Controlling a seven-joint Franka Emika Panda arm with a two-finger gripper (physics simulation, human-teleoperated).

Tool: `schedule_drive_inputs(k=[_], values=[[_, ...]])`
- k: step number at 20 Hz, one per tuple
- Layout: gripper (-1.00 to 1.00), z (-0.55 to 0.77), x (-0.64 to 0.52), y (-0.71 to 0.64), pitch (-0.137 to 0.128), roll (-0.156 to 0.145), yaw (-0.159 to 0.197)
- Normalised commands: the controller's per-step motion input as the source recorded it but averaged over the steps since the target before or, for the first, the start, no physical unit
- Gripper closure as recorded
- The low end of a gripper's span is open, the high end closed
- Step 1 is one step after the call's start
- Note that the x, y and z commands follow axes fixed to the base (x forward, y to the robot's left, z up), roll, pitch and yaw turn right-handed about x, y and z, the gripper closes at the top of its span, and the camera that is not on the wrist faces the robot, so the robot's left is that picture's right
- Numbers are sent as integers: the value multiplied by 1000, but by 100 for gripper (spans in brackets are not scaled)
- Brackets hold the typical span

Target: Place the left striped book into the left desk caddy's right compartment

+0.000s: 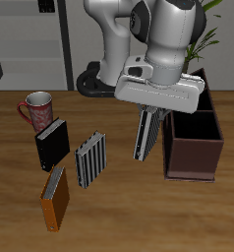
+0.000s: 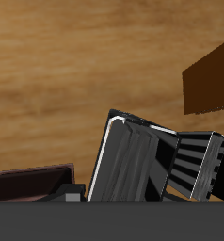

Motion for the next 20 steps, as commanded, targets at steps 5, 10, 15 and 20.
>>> schedule_drive_inputs(k=[5, 10, 15, 20], values=[[100, 413, -516, 7, -69, 3, 3], [100, 257, -479, 90, -49, -1, 2], [100, 112, -308, 93, -22, -9, -10], [100, 81, -345, 174, -16, 1, -5]])
